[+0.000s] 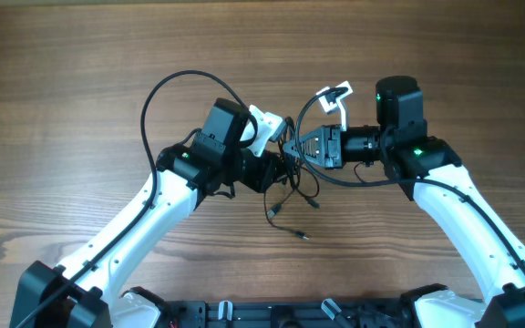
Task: Untangle cables
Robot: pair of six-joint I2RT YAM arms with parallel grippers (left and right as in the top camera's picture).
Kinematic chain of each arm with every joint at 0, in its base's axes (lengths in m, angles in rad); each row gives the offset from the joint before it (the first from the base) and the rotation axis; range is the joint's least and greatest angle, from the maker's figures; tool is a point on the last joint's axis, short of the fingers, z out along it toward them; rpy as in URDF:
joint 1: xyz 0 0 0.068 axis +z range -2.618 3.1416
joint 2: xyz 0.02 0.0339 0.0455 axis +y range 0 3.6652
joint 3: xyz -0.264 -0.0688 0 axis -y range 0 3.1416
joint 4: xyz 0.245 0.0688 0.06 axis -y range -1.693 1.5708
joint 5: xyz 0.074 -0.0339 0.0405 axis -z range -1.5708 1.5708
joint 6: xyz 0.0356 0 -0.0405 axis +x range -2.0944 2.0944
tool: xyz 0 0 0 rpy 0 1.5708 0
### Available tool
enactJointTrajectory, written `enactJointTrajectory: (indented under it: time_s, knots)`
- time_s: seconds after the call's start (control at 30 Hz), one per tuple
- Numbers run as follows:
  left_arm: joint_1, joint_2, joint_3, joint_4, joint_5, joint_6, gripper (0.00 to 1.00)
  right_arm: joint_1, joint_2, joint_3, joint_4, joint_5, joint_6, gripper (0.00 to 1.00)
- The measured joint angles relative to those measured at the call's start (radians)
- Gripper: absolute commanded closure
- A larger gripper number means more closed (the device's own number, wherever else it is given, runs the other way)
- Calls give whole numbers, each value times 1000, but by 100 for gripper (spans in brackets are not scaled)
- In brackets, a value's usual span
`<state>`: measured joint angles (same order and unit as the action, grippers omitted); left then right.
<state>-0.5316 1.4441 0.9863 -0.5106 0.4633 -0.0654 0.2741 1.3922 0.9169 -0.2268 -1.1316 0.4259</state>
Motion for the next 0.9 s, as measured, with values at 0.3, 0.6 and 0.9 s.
enactJointTrajectory:
  time_s: [0.3, 0.6, 0.9]
  knots:
    - [-5, 0, 0, 4, -3, -24, 96, 0, 0, 0, -1, -33, 0, 96]
    - [182, -118, -3, -127, -47, -23, 96, 0, 1, 8, -354, 393, 61, 96]
    - [621, -370, -3, -197, 16, -23, 96, 4, 1, 8, -585, 969, 185, 96]
